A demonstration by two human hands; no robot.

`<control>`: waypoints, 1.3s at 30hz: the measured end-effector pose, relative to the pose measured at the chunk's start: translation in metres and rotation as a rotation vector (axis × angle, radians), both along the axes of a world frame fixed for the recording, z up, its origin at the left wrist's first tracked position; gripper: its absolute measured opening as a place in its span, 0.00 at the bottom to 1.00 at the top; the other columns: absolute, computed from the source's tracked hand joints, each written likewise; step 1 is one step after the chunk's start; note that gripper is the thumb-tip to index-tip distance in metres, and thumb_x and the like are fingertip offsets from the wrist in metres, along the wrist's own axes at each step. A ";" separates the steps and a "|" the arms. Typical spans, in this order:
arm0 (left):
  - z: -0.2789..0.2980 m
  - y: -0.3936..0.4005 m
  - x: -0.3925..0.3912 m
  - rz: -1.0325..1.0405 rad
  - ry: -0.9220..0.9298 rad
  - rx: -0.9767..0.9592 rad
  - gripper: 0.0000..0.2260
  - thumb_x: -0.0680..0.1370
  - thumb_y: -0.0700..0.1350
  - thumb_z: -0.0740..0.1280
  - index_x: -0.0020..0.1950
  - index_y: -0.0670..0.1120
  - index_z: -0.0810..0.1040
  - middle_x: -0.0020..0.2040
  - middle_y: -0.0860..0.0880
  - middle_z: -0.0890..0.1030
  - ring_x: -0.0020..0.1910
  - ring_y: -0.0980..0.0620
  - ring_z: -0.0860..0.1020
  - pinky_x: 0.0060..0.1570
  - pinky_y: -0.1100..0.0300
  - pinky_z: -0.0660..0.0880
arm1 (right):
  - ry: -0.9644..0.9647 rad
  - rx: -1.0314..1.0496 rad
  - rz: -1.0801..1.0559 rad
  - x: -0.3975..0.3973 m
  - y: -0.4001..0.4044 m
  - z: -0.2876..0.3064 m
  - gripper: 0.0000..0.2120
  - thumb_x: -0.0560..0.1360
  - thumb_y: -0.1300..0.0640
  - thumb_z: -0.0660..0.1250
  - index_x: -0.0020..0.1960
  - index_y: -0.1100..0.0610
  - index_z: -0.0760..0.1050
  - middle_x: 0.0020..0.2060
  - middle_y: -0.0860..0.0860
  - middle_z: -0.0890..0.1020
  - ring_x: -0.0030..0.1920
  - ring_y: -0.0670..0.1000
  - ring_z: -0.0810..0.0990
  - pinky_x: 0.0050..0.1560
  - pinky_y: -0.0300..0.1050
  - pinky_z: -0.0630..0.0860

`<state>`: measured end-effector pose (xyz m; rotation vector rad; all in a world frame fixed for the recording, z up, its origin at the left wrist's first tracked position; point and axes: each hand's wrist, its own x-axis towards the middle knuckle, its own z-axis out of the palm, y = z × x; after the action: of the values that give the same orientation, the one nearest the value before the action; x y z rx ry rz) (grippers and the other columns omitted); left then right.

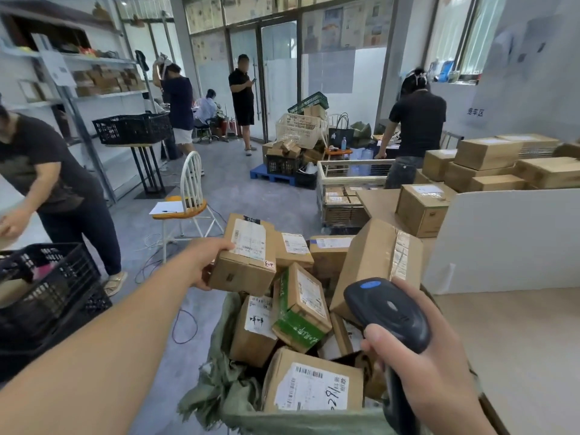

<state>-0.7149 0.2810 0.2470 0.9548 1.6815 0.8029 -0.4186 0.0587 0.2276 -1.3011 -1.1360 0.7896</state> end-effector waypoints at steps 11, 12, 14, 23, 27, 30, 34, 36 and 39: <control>0.012 0.065 0.025 -0.190 -0.076 -0.018 0.08 0.80 0.49 0.69 0.53 0.45 0.77 0.40 0.41 0.79 0.37 0.43 0.79 0.35 0.55 0.77 | 0.001 -0.040 -0.011 -0.024 0.036 -0.004 0.40 0.50 0.47 0.79 0.62 0.38 0.74 0.50 0.27 0.81 0.50 0.36 0.82 0.42 0.28 0.78; 0.014 0.067 0.036 -0.213 -0.071 -0.035 0.07 0.80 0.48 0.69 0.52 0.45 0.77 0.39 0.41 0.78 0.35 0.44 0.79 0.30 0.56 0.77 | -0.013 -0.045 -0.014 -0.024 0.037 -0.006 0.42 0.49 0.43 0.79 0.63 0.37 0.74 0.51 0.27 0.80 0.51 0.36 0.82 0.45 0.30 0.79; 0.013 0.074 0.059 -0.227 -0.074 -0.064 0.07 0.79 0.48 0.70 0.51 0.45 0.77 0.38 0.42 0.78 0.32 0.45 0.79 0.25 0.55 0.78 | -0.007 -0.045 -0.062 -0.022 0.037 -0.011 0.44 0.48 0.40 0.78 0.64 0.37 0.75 0.53 0.30 0.82 0.53 0.39 0.83 0.51 0.36 0.80; -0.013 0.093 0.136 -0.369 0.180 -0.022 0.25 0.80 0.58 0.66 0.72 0.46 0.71 0.60 0.41 0.77 0.55 0.34 0.77 0.47 0.39 0.80 | 0.057 -0.051 -0.193 -0.007 0.030 -0.022 0.43 0.48 0.44 0.81 0.64 0.39 0.78 0.56 0.42 0.86 0.55 0.53 0.86 0.57 0.60 0.83; -0.016 0.091 0.149 -0.499 0.457 0.087 0.28 0.82 0.59 0.64 0.76 0.43 0.69 0.71 0.41 0.74 0.63 0.38 0.76 0.48 0.52 0.73 | 0.060 -0.047 -0.226 0.001 0.028 -0.021 0.41 0.48 0.43 0.79 0.62 0.38 0.78 0.55 0.47 0.87 0.53 0.57 0.87 0.56 0.61 0.83; -0.017 0.094 0.148 -0.540 0.562 0.137 0.21 0.81 0.51 0.67 0.70 0.42 0.73 0.66 0.41 0.77 0.53 0.41 0.79 0.41 0.55 0.76 | 0.062 -0.034 -0.246 0.003 0.026 -0.022 0.39 0.49 0.42 0.80 0.61 0.36 0.80 0.56 0.46 0.86 0.53 0.58 0.87 0.56 0.62 0.83; -0.019 0.099 0.145 -0.591 0.572 0.164 0.12 0.78 0.42 0.69 0.60 0.41 0.77 0.56 0.42 0.80 0.44 0.46 0.78 0.43 0.50 0.81 | 0.033 -0.028 -0.247 0.005 0.022 -0.022 0.40 0.50 0.44 0.81 0.63 0.38 0.78 0.56 0.42 0.86 0.54 0.52 0.86 0.52 0.51 0.85; -0.016 0.099 0.146 -0.615 0.563 0.182 0.09 0.77 0.37 0.69 0.57 0.41 0.78 0.52 0.44 0.80 0.41 0.48 0.78 0.40 0.54 0.79 | 0.029 -0.021 -0.247 0.006 0.019 -0.022 0.42 0.49 0.44 0.81 0.64 0.39 0.77 0.56 0.40 0.85 0.54 0.48 0.86 0.52 0.47 0.84; -0.013 0.101 0.145 -0.629 0.535 0.135 0.13 0.73 0.35 0.71 0.56 0.43 0.79 0.52 0.43 0.82 0.42 0.44 0.85 0.44 0.48 0.83 | 0.039 -0.022 -0.246 0.004 0.015 -0.022 0.44 0.48 0.41 0.80 0.65 0.41 0.77 0.56 0.40 0.85 0.55 0.47 0.85 0.52 0.48 0.85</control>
<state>-0.5699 0.3817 0.2336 1.7904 1.6124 0.2424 -0.4143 0.0742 0.2053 -1.4064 -0.9172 0.6431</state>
